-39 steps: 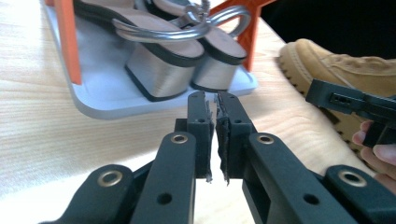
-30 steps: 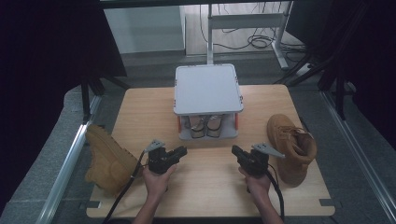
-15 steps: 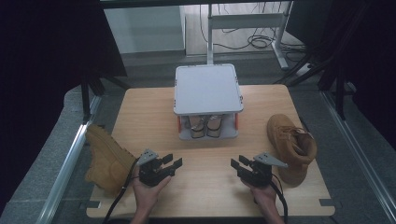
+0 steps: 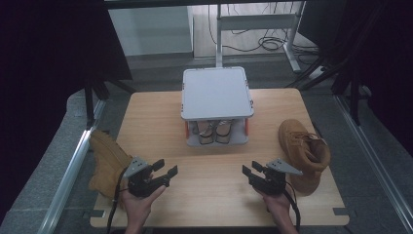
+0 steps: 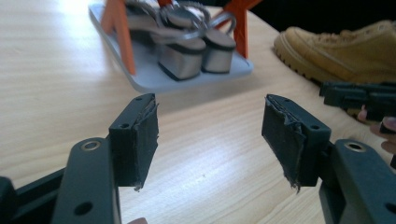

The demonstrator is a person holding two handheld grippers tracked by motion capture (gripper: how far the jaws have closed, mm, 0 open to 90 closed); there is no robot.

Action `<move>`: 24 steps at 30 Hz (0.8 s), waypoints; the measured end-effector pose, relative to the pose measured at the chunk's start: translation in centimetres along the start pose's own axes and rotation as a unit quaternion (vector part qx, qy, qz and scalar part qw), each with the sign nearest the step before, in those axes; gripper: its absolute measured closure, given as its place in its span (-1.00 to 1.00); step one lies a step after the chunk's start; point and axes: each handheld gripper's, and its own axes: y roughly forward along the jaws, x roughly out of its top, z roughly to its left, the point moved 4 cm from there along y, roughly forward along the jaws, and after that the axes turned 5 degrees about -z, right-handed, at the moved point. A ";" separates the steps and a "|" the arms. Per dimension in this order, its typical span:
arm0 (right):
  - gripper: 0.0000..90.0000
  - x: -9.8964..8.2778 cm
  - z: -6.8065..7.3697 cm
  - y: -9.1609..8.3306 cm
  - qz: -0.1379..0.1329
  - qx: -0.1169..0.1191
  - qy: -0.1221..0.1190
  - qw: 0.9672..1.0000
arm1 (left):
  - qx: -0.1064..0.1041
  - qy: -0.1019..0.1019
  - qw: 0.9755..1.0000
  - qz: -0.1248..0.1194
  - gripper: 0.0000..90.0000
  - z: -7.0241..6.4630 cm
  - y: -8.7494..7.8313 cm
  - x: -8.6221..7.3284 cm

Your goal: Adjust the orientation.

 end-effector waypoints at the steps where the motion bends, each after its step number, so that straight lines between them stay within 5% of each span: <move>1: 0.14 0.0 0.0 0.0 -0.001 -0.001 0.002 1.000 | 0.000 -0.005 1.000 -0.004 -0.13 0.2 -0.3 0.2; 10: 0.10 0.0 0.3 0.4 0.005 0.003 0.004 1.000 | 0.002 -0.008 1.000 -0.010 0.52 2.1 -2.6 1.1; 15: 0.07 0.2 0.9 0.3 0.004 0.013 0.011 1.000 | 0.036 -0.011 0.999 -0.022 0.86 3.5 -4.2 1.1; 21: 0.07 -0.1 0.8 0.4 0.007 -0.003 0.006 1.000 | 0.095 -0.028 0.994 -0.044 0.98 6.8 -8.3 0.5; 24: 0.07 -0.1 0.8 0.5 0.008 -0.003 0.004 1.000 | 0.105 -0.038 0.992 -0.053 0.99 7.7 -9.4 -0.1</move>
